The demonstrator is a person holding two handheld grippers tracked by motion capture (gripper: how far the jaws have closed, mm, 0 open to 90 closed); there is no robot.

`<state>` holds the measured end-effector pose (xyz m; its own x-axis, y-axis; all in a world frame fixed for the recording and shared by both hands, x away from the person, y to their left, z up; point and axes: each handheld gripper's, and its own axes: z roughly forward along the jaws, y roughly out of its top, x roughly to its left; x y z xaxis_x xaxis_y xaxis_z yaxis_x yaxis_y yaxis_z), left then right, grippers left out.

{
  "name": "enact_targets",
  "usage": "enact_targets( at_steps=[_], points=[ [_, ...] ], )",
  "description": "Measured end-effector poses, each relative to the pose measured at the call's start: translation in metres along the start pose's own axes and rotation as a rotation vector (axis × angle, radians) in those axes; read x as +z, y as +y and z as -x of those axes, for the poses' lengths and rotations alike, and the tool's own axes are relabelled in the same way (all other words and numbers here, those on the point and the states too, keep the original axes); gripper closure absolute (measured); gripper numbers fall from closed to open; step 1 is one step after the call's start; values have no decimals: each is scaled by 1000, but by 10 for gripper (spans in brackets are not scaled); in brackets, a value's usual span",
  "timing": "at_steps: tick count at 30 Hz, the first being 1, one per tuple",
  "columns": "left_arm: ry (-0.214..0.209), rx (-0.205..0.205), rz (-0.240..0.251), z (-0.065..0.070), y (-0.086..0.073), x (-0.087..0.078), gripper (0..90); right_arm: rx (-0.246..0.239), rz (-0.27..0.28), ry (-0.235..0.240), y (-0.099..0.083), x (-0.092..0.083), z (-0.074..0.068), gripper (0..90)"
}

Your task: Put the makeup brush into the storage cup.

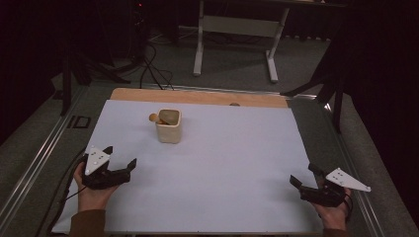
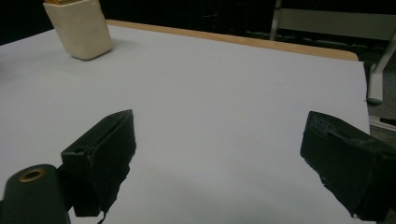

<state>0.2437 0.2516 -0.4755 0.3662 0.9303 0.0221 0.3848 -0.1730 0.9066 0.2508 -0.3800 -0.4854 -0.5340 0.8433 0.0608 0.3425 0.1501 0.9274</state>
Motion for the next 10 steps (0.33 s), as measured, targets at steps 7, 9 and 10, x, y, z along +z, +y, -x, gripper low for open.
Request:
enact_targets(
  at_steps=[7, 9, 10],
  points=[
    [-3, -4, 8, -1, -1, -1, 116, -5, 6, -22, 0, -1, 0, 100],
    [-4, -2, 0, -1, -2, 0, 113, -6, 6, -25, 0, -1, 0, 100],
    [-4, -2, 0, -1, -2, 0, 112, -6, 7, -26, 0, -1, 0, 100]
  ],
)
